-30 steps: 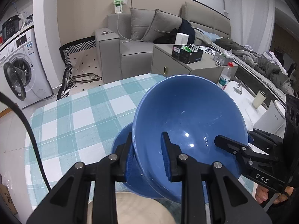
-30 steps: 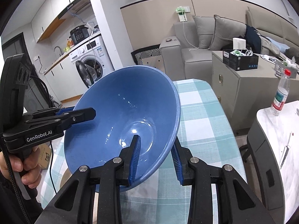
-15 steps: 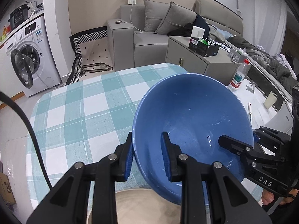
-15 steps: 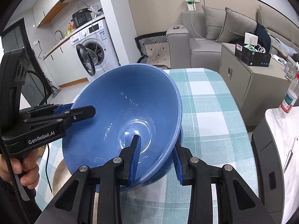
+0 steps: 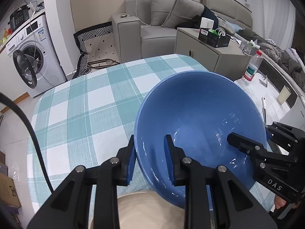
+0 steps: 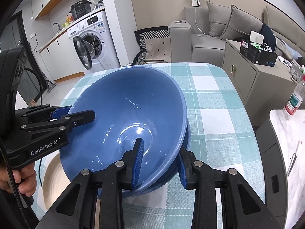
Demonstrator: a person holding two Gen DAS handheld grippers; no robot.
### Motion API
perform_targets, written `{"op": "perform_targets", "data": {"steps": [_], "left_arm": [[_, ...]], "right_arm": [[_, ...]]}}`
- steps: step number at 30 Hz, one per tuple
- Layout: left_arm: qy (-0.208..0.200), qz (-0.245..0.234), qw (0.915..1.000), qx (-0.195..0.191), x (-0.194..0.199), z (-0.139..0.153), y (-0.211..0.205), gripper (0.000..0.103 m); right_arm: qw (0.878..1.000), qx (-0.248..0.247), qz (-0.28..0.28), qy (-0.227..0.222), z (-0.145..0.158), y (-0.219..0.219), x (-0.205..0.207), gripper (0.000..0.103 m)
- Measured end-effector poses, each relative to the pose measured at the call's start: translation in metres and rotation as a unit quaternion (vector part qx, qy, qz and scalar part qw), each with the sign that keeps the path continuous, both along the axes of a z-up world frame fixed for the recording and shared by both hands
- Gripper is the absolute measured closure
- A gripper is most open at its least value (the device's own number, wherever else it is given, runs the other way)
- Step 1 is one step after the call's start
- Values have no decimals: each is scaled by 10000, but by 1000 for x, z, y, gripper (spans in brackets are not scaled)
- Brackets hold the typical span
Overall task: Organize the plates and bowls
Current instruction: 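Lower the held blue bowl into the nested bowls with both grippers, then open the left gripper while the right gripper opens, releasing the bowl rim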
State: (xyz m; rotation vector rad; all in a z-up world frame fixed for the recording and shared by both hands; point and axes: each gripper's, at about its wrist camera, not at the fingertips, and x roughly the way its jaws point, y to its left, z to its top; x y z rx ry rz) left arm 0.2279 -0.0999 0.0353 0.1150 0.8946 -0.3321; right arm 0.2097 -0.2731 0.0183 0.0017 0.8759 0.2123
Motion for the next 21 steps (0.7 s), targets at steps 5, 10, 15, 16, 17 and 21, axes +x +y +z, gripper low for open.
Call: {"op": "perform_targets", "data": {"steps": [5, 10, 15, 16, 17, 21], "left_arm": [[-82, 1, 9997, 249, -1, -4, -7, 78], [-92, 0, 9995, 291, -3, -7, -7, 77], [-48, -35, 9994, 350, -4, -11, -7, 74], [-38, -41, 9994, 345, -5, -11, -7, 74], [-23, -54, 9993, 362, -5, -12, -7, 74], [10, -88, 9992, 398, -6, -15, -8, 74]], "right_arm": [[9997, -234, -28, -76, -2, 5, -1, 69], [9985, -512, -22, -193, -4, 9, -2, 69], [9974, -643, 19, -314, -5, 13, -3, 64], [9972, -678, 33, -327, -5, 14, -4, 63], [9968, -721, 51, -355, -5, 15, -4, 63], [9953, -856, 75, -451, -6, 18, -6, 59]]}}
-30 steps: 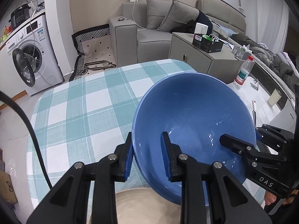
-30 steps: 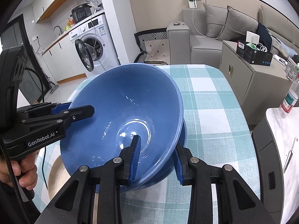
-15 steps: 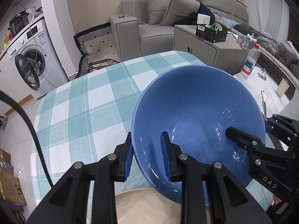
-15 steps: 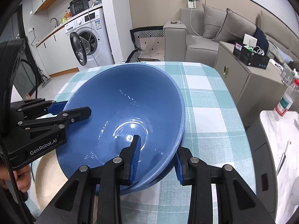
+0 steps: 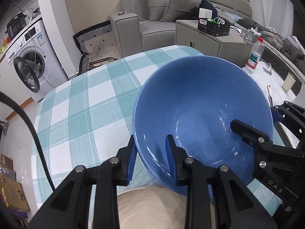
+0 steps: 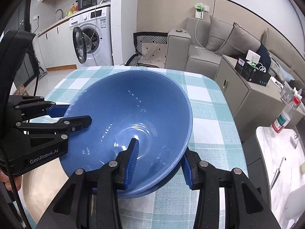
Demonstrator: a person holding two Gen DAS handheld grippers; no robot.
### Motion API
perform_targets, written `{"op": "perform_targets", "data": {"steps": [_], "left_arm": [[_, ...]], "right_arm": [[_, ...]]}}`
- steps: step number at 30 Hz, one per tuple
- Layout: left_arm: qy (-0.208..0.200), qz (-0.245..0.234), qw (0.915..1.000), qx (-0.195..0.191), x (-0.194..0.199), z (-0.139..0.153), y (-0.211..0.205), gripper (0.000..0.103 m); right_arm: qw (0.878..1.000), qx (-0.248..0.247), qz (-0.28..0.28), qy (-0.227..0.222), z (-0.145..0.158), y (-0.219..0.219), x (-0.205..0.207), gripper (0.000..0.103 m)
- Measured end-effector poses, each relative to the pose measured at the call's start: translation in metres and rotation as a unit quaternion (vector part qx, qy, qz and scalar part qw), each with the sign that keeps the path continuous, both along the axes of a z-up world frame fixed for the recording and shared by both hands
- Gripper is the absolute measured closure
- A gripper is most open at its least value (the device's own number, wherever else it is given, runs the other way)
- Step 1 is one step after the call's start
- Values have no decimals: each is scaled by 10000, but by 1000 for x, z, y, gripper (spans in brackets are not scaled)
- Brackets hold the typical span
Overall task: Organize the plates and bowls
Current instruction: 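Open the left gripper while the right gripper opens, releasing the bowl rim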
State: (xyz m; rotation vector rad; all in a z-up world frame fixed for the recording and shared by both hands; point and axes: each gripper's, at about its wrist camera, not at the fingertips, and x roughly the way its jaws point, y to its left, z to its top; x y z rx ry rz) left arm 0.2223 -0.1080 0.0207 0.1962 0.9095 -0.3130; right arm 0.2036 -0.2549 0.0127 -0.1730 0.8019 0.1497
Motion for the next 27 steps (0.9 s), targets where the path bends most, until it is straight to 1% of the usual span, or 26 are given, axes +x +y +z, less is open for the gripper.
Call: {"op": "perform_targets", "data": {"steps": [3, 6, 8, 9, 11, 13, 15, 16, 18, 21, 22, 23, 24, 27], "left_arm": [[37, -3, 10000, -23, -1, -3, 1, 73], [48, 4, 10000, 17, -2, -5, 2, 72], [73, -3, 9999, -70, -3, -5, 3, 65], [88, -22, 9999, -110, -3, -5, 4, 64], [114, -42, 9998, -136, -4, -6, 5, 57], [109, -31, 9997, -199, -4, -6, 7, 52], [125, -19, 9993, -361, -6, -4, 11, 51], [153, -16, 9989, -438, -5, -4, 13, 50], [191, 18, 9982, -568, -5, -2, 18, 49], [221, 138, 9968, -754, -4, -1, 26, 47], [256, 166, 9961, -831, -3, -1, 28, 39], [295, 215, 9952, -905, -3, -2, 31, 27], [296, 262, 9948, -935, -3, -2, 33, 23], [262, 356, 9942, -977, -3, -3, 37, 22]], "right_arm": [[9997, -218, -1, -97, 0, 2, -2, 53], [9997, -212, 4, -101, 0, 1, -3, 52], [9998, -180, 27, -89, 0, -1, -3, 52], [9999, -113, 58, -89, 1, -2, -3, 51], [9998, 91, 173, -59, 2, -6, -4, 45], [9988, 378, 298, 18, 2, -12, -3, 35], [9979, 549, 331, 32, 3, -18, -3, 30], [9979, 586, 289, -11, 4, -20, -4, 24], [9976, 661, 198, -86, 4, -25, -5, 18], [9953, 959, 148, -12, 3, -35, -3, 14], [9941, 1077, 132, 35, 3, -40, -2, 12], [9932, 1158, 110, 63, 2, -43, -2, 10], [9923, 1232, 90, 74, 1, -47, -1, 7], [9897, 1429, 38, 116, -1, -56, -1, 5]]}}
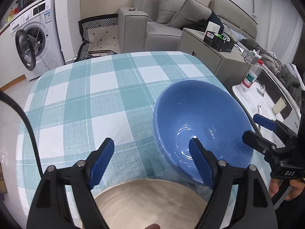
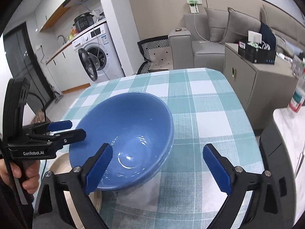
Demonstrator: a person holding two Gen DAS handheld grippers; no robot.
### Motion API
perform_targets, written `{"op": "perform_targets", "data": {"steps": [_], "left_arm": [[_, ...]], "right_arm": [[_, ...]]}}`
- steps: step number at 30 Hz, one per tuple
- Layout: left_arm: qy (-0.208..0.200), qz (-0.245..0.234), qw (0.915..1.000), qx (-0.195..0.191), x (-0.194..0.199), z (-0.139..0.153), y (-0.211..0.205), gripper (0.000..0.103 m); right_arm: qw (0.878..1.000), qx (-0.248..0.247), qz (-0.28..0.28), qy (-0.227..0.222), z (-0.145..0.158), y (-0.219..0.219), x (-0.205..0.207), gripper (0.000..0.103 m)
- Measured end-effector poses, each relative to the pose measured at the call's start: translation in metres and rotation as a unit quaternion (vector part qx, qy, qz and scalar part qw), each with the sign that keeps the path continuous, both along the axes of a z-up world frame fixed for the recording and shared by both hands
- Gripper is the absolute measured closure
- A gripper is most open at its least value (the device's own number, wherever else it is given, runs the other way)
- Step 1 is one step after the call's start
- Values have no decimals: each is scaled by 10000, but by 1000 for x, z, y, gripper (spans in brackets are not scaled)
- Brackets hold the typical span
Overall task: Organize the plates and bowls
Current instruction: 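Open the left gripper while the right gripper opens, releasing the bowl rim, then close the left gripper on the stacked bowls' rim while the right gripper grips the opposite rim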
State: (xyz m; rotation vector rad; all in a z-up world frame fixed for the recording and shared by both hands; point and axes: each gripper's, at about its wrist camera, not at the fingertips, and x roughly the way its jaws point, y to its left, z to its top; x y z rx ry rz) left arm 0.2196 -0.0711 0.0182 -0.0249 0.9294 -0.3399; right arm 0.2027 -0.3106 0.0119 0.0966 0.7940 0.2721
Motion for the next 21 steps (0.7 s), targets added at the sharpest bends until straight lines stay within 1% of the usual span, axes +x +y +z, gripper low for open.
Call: {"op": "perform_targets", "data": {"steps": [3, 4, 6, 7, 8, 13, 21], "left_arm": [[21, 43, 10000, -73, 0, -2, 2, 21], [30, 49, 10000, -68, 0, -3, 3, 20], [16, 83, 10000, -41, 0, -4, 2, 4], [-33, 123, 9999, -39, 0, -4, 2, 0], [-84, 146, 9999, -40, -1, -4, 2, 0], [-30, 187, 9998, -5, 2, -7, -1, 0], [35, 251, 9996, 126, 5, -18, -11, 0]], "right_arm": [[10000, 47, 7, -8, -2, -3, 2, 2], [10000, 62, 5, -25, -2, -4, 2, 1], [9999, 141, 12, -26, -3, -5, 3, 1], [9998, 174, 22, -7, -5, -6, 3, 1], [9998, 192, 20, 16, -7, -6, 4, 1], [9994, 305, -13, 152, -18, -10, 8, 1], [9984, 488, -101, 264, -25, -15, 12, 1]]}}
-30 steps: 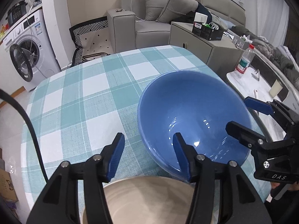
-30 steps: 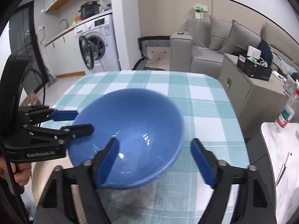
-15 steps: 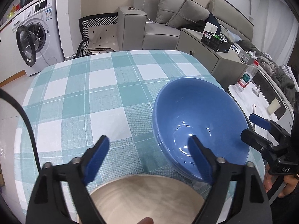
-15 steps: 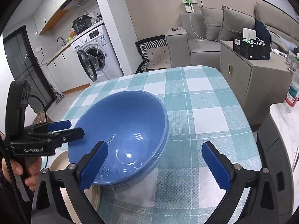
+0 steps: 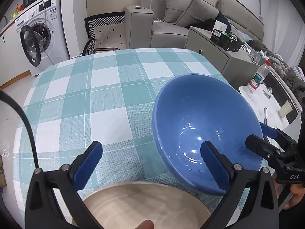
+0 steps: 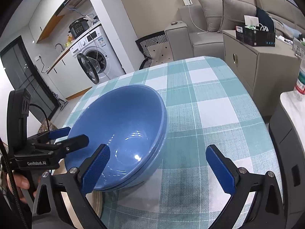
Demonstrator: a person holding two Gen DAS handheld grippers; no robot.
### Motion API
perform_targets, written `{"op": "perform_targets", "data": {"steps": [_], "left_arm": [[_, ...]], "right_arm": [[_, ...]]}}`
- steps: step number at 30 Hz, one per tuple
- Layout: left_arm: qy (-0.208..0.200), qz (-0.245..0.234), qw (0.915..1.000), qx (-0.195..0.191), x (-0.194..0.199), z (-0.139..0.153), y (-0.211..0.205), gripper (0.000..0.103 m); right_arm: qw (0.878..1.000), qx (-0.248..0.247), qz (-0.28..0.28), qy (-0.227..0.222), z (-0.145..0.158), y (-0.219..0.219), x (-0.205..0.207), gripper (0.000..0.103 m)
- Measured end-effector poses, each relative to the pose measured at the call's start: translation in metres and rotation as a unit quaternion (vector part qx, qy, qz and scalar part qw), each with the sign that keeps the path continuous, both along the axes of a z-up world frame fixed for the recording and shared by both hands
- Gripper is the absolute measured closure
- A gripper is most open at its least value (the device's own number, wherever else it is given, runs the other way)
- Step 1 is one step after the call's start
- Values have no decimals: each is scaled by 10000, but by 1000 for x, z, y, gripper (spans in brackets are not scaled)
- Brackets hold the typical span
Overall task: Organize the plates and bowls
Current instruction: 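Close the left gripper on the stacked bowls' rim while the right gripper grips the opposite rim, then lift the stack of three blue bowls with both grippers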
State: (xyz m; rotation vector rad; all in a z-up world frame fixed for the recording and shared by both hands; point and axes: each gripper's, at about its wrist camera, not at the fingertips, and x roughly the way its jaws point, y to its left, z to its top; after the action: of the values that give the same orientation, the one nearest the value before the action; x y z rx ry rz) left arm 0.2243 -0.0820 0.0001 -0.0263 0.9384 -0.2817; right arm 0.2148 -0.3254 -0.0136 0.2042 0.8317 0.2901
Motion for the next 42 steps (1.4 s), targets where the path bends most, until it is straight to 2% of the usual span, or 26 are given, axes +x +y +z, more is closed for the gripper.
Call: {"op": "perform_targets", "data": {"steps": [9, 11, 13, 17, 21, 23, 26, 30, 42], "left_arm": [[95, 0, 9999, -59, 3, -6, -9, 0], [101, -90, 9999, -66, 3, -6, -12, 2], [62, -144, 9999, -42, 1, -5, -15, 3], [174, -301, 9994, -36, 1, -7, -20, 20], [236, -396, 9989, -69, -1, -10, -24, 29], [264, -468, 9985, -99, -2, -11, -27, 39], [250, -526, 9982, -102, -3, -10, -31, 47], [217, -544, 9983, 37, -5, -9, -35, 47], [168, -459, 9987, 120, -9, -6, -31, 53]], "right_arm": [[9993, 313, 44, 180, -9, -3, 5, 2], [9992, 351, 86, 182, -9, -1, 4, 7], [9990, 378, 132, 203, -9, 0, 4, 16], [9987, 391, 215, 242, -11, 4, 4, 20], [9984, 420, 292, 227, -10, 6, 3, 26], [9983, 430, 348, 208, -9, 7, 1, 30], [9984, 394, 387, 144, -7, 10, -1, 35], [9983, 361, 443, 91, -6, 13, -3, 43], [9987, 158, 481, -71, 1, 18, -10, 45]]}}
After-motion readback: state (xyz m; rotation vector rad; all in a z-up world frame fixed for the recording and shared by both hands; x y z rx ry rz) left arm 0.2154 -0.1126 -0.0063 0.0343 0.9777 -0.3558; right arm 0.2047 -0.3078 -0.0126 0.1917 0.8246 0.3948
